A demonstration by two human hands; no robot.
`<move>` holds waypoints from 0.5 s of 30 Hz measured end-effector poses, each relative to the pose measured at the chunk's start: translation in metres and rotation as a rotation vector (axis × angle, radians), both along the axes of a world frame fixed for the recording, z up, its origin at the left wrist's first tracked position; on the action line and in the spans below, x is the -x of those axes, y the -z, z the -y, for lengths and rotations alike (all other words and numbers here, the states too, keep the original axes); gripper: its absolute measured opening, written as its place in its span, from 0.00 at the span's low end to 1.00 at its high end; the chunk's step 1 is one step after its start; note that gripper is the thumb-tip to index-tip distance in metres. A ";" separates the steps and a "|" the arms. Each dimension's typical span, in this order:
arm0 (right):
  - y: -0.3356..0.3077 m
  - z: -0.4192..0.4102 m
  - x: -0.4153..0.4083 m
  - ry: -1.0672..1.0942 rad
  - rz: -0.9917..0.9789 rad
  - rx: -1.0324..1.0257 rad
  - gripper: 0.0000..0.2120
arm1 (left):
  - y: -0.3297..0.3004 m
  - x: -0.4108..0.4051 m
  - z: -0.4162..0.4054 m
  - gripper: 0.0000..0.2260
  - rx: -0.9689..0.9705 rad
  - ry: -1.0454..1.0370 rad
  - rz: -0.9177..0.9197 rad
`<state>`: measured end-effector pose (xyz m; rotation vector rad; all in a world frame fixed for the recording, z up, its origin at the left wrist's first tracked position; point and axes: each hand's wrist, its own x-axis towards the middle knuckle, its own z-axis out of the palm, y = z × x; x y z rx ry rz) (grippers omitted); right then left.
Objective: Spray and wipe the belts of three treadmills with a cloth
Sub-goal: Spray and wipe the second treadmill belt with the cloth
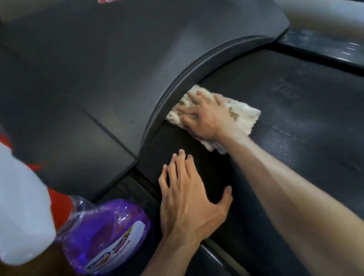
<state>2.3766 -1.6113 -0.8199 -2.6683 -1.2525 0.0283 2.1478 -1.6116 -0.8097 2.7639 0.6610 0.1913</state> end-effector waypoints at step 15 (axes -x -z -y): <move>-0.005 0.172 0.042 0.061 -0.080 -0.091 0.24 | -0.014 -0.072 -0.016 0.25 0.143 0.079 0.234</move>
